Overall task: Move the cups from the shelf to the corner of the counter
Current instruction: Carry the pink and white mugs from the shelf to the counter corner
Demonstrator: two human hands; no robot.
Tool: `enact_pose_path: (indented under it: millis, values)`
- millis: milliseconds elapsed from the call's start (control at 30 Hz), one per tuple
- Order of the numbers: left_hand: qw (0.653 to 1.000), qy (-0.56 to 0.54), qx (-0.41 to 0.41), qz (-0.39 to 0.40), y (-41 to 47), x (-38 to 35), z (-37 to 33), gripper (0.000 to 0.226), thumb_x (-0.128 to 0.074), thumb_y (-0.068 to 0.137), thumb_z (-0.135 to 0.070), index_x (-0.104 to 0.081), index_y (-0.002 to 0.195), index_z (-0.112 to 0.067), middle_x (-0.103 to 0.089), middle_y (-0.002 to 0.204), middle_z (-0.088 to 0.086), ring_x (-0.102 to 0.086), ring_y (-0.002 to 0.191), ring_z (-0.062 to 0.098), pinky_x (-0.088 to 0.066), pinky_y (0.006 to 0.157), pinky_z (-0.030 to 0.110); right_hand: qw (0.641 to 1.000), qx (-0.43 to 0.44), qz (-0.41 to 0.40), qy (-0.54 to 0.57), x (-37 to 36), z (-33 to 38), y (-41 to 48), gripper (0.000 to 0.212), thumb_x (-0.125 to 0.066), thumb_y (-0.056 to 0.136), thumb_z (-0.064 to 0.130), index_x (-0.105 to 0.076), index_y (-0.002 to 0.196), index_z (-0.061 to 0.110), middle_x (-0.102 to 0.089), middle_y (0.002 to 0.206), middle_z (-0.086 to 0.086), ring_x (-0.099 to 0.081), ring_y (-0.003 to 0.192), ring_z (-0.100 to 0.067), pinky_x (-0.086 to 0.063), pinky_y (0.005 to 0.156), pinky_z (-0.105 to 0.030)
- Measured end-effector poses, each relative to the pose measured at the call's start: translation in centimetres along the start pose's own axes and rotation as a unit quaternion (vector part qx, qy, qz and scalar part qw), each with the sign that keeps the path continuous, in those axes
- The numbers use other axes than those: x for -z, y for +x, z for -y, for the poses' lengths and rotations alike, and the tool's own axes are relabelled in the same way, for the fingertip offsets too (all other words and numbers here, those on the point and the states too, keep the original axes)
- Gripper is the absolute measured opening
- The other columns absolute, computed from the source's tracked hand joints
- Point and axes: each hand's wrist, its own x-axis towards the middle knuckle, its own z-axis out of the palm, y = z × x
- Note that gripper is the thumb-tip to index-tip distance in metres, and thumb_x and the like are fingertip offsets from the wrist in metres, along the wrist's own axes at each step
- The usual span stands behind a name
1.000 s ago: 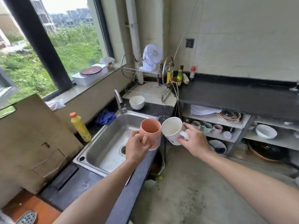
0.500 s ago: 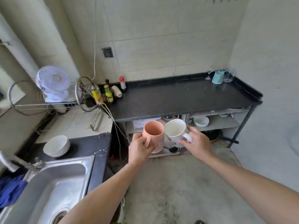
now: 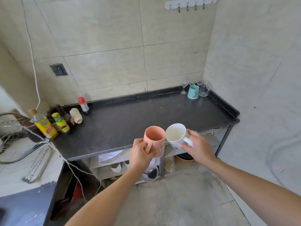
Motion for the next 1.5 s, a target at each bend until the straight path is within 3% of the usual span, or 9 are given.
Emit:
enact_pose_path:
  millis: [67, 300, 500, 767, 1067, 1267, 1500]
  values:
    - [1.0, 0.0, 0.0, 0.005, 2.5, -1.2, -0.6, 0.032, -0.077, 0.068, -0.032, -0.065, 0.082, -0.007, -0.053, 0.113, -0.002, -0.055, 0.076, 0.019, -0.044, 0.068, 0.032, 1.0, -0.008, 0.001, -0.006, 0.0, -1.7, 2.1, 0.031, -0.068, 0.079, 0.028, -0.064, 0.101, 0.007, -0.048, 0.14, 0.004, -0.056, 0.109, -0.019, -0.038, 0.079, -0.024]
    - [0.999, -0.026, -0.016, 0.03, 14.9, -8.1, -3.7, 0.035, -0.076, 0.071, -0.029, -0.065, 0.097, -0.008, -0.054, 0.116, -0.003, -0.057, 0.083, 0.019, -0.053, 0.077, 0.033, 0.998, -0.04, -0.025, -0.043, 0.7, -8.3, 12.7, 0.04, -0.067, 0.079, 0.03, -0.063, 0.113, 0.009, -0.05, 0.139, 0.003, -0.056, 0.11, -0.019, -0.044, 0.086, -0.029]
    - [0.996, -0.036, -0.039, 0.07, 26.0, -13.2, -7.5, 0.037, -0.075, 0.075, -0.029, -0.063, 0.105, -0.011, -0.054, 0.121, -0.003, -0.057, 0.084, 0.014, -0.051, 0.076, 0.023, 0.992, -0.097, -0.044, -0.063, 3.4, -12.8, 22.7, 0.049, -0.068, 0.078, 0.035, -0.058, 0.122, 0.014, -0.051, 0.138, 0.003, -0.057, 0.11, -0.02, -0.046, 0.092, -0.034]
    - [0.989, -0.017, -0.053, 0.134, 35.5, -20.6, -11.5, 0.033, -0.074, 0.074, -0.027, -0.063, 0.097, -0.006, -0.052, 0.121, -0.005, -0.056, 0.083, 0.014, -0.048, 0.075, 0.023, 0.984, -0.165, -0.049, -0.05, 5.4, -20.9, 30.4, 0.045, -0.067, 0.076, 0.037, -0.063, 0.114, 0.015, -0.052, 0.137, 0.002, -0.057, 0.108, -0.021, -0.046, 0.088, -0.033]
    - [0.988, -0.001, 0.025, 0.155, 43.9, -31.7, -14.7, 0.043, -0.074, 0.075, -0.029, -0.061, 0.111, -0.011, -0.052, 0.122, -0.006, -0.055, 0.082, 0.01, -0.048, 0.077, 0.021, 0.979, -0.203, -0.03, -0.011, 6.0, -32.5, 40.4, 0.046, -0.067, 0.076, 0.035, -0.06, 0.118, 0.017, -0.06, 0.125, 0.0, -0.059, 0.1, -0.022, -0.047, 0.08, -0.034]
    - [0.984, 0.018, 0.095, 0.151, 49.2, -38.7, -16.3, 0.039, -0.072, 0.077, -0.03, -0.061, 0.108, -0.009, -0.05, 0.124, -0.004, -0.057, 0.083, 0.014, -0.052, 0.079, 0.028, 0.969, -0.244, -0.003, 0.029, 4.8, -40.0, 47.2, 0.041, -0.067, 0.076, 0.033, -0.062, 0.113, 0.017, -0.064, 0.115, -0.001, -0.06, 0.092, -0.021, -0.052, 0.077, -0.037]
    - [0.979, -0.001, 0.15, 0.136, 51.2, -44.4, -16.5, 0.043, -0.071, 0.079, -0.034, -0.06, 0.111, -0.009, -0.049, 0.123, -0.007, -0.054, 0.084, 0.01, -0.043, 0.073, 0.02, 0.958, -0.282, 0.012, 0.042, 2.1, -44.9, 50.5, 0.034, -0.067, 0.078, 0.028, -0.067, 0.108, 0.012, -0.056, 0.131, -0.003, -0.059, 0.103, -0.024, -0.049, 0.081, -0.036]
